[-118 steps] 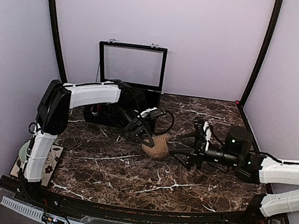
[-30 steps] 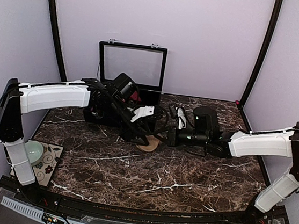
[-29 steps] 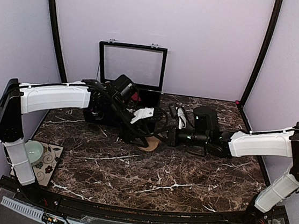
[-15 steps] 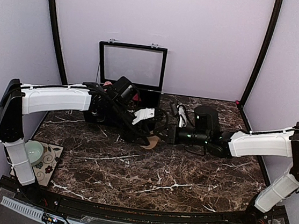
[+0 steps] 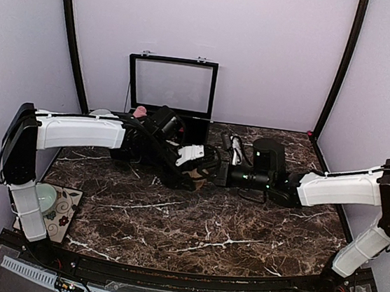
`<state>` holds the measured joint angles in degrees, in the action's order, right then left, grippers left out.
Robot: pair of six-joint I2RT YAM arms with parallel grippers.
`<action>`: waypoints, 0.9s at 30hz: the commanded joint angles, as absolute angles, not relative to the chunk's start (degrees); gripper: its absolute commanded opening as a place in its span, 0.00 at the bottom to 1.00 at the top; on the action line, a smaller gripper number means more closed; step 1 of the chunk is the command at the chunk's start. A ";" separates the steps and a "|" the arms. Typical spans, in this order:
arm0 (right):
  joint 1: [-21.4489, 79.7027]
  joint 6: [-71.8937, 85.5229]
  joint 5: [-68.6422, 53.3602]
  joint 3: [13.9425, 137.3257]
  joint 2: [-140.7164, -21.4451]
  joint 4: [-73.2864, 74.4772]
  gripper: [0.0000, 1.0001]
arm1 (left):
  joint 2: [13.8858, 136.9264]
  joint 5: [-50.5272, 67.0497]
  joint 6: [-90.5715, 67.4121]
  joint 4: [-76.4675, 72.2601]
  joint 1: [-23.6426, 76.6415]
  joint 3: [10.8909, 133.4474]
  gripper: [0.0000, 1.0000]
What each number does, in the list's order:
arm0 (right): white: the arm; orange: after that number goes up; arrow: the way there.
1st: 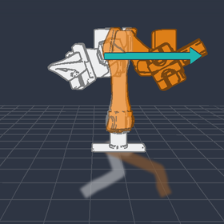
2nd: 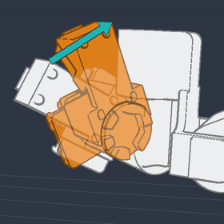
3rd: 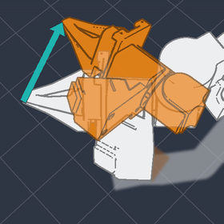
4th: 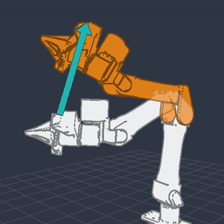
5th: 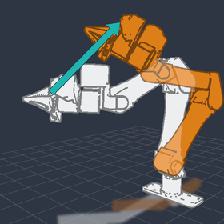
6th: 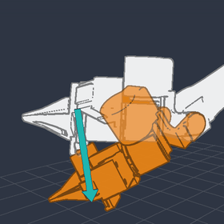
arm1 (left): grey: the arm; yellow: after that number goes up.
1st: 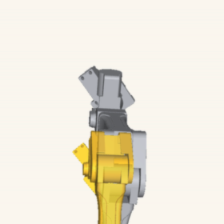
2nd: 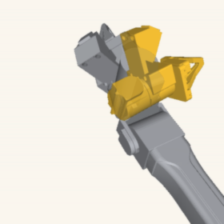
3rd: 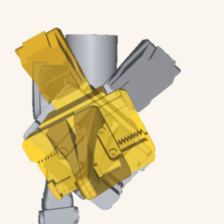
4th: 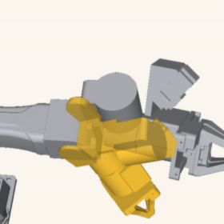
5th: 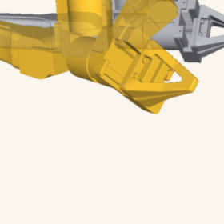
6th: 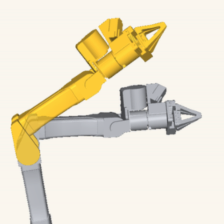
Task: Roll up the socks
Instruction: Roll the sock.
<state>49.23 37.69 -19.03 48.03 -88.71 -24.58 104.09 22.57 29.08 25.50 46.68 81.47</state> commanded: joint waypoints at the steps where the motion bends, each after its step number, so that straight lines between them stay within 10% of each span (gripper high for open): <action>1: 50.00 39.18 -20.48 48.26 -89.33 -29.85 0.00 | 104.25 21.40 28.75 24.63 46.85 81.15 0.47; 7: 49.93 35.86 -21.00 48.57 -89.19 -26.87 0.02 | 101.99 29.15 28.17 25.49 45.20 81.71 0.00; 12: 49.68 26.29 -31.37 47.82 -85.93 -28.71 0.34 | 103.50 53.30 27.11 32.89 39.56 85.42 0.00; 27: 49.01 19.35 -40.17 59.58 -93.84 -16.12 0.24 | 104.28 56.32 30.09 38.07 39.30 89.51 0.00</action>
